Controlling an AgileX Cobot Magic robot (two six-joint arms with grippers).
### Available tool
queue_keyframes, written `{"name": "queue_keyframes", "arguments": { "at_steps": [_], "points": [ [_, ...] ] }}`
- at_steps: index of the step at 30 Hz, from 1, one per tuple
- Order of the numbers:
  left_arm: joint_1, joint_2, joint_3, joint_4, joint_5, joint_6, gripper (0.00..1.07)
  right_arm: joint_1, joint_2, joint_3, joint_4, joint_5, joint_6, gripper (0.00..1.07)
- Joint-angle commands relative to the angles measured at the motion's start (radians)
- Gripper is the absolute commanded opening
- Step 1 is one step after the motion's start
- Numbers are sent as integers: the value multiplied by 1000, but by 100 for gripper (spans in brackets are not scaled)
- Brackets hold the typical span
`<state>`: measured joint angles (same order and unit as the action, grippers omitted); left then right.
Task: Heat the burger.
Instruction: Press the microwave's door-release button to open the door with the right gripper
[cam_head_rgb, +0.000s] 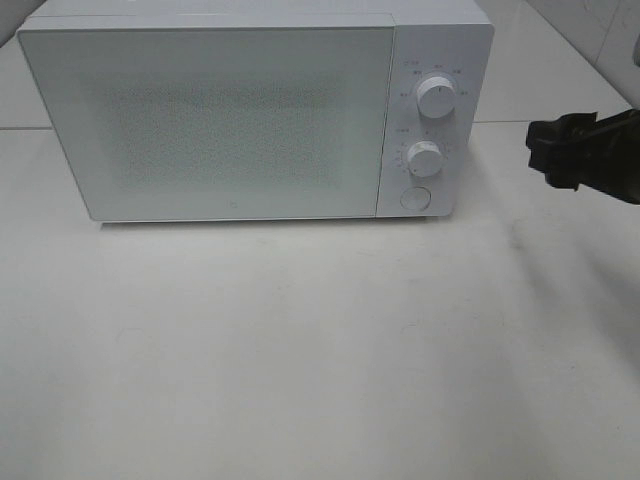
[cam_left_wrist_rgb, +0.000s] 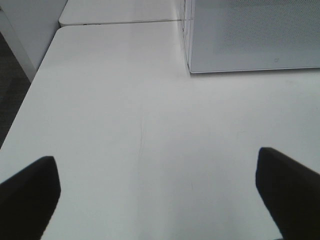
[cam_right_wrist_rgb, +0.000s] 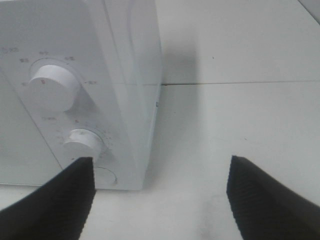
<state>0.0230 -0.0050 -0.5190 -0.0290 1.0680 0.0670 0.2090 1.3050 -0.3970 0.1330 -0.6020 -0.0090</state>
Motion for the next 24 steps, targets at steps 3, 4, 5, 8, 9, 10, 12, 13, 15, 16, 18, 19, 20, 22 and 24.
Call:
{"name": "queue_keyframes", "arguments": {
  "at_steps": [3, 4, 5, 8, 9, 10, 12, 13, 15, 16, 18, 19, 20, 22, 24],
  "points": [
    [1, -15, 3, 0, 2, 1, 100, 79, 60, 36, 101, -186, -88, 74],
    [1, -15, 3, 0, 2, 1, 100, 111, 90, 46, 153, -230, -125, 74],
    [1, -15, 3, 0, 2, 1, 100, 111, 90, 46, 153, -230, -125, 74],
    [1, -15, 3, 0, 2, 1, 100, 164, 137, 56, 223, -294, -168, 74],
    [1, -15, 3, 0, 2, 1, 100, 198, 166, 60, 255, -342, -185, 74],
    [1, -15, 3, 0, 2, 1, 100, 213, 178, 64, 266, -358, -186, 74],
    [1, -15, 3, 0, 2, 1, 100, 248, 208, 65, 292, -403, -186, 74],
    [1, -15, 3, 0, 2, 1, 100, 248, 208, 65, 292, -403, -186, 74],
    [1, -15, 3, 0, 2, 1, 100, 297, 250, 65, 335, -456, -186, 74],
    [1, -15, 3, 0, 2, 1, 100, 297, 250, 65, 335, -456, -186, 74],
    [1, -15, 3, 0, 2, 1, 100, 348, 283, 65, 404, -501, -198, 74],
    [1, -15, 3, 0, 2, 1, 100, 348, 283, 65, 404, -501, -198, 74],
    [1, -15, 3, 0, 2, 1, 100, 387, 303, 64, 462, -532, -221, 74],
    [1, -15, 3, 0, 2, 1, 100, 410, 313, 64, 497, -551, -237, 74],
    [1, -15, 3, 0, 2, 1, 100, 455, 332, 64, 566, -589, -260, 74]
  ]
}}
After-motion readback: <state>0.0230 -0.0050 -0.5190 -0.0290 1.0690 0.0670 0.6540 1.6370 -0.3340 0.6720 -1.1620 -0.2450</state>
